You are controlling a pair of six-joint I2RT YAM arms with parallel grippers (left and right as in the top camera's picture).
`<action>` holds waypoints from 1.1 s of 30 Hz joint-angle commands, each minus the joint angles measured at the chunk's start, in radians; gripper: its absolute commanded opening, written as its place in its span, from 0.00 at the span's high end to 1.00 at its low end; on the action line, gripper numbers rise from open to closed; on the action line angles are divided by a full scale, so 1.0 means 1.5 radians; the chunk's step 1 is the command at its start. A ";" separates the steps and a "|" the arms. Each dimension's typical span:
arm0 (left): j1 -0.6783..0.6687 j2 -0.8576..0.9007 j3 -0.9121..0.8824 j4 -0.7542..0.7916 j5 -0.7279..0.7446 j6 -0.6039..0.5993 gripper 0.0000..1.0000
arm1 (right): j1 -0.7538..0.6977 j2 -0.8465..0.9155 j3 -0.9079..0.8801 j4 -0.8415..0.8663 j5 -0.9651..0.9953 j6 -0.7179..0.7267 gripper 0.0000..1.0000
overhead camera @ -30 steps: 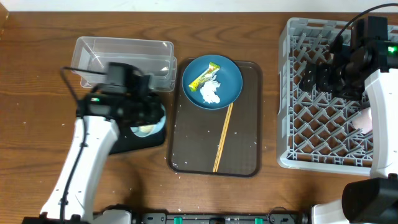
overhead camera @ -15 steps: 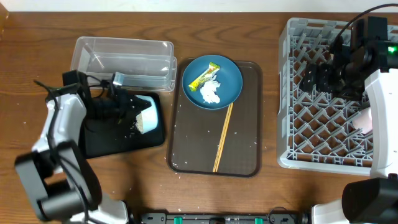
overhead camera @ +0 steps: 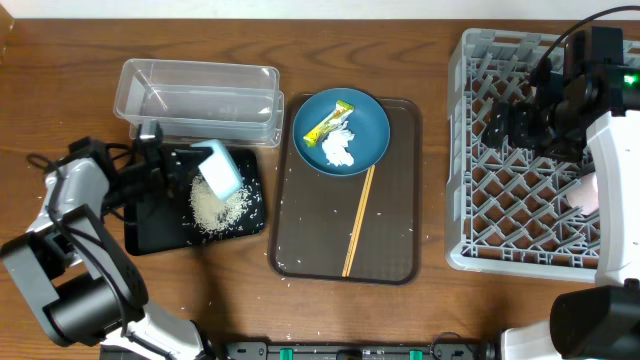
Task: Sort waste into correct bins and load items into the dishwasher rack
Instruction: 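Tip the bowl over the black tray to pour out the rice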
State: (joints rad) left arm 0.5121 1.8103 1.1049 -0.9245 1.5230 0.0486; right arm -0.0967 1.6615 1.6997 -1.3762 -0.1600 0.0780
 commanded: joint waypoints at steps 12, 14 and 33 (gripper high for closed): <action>0.060 -0.001 -0.004 -0.041 -0.029 -0.025 0.94 | 0.003 -0.004 -0.004 -0.005 0.004 -0.011 0.01; 0.057 -0.001 -0.003 -0.037 0.029 0.059 0.94 | 0.003 -0.004 -0.004 -0.006 0.004 -0.011 0.01; -0.039 -0.115 -0.001 -0.171 -0.119 0.159 0.94 | 0.003 -0.004 -0.004 -0.008 0.004 -0.011 0.01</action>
State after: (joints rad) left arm 0.5282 1.7344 1.1019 -1.1709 1.4624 0.2111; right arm -0.0967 1.6615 1.6997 -1.3891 -0.1596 0.0750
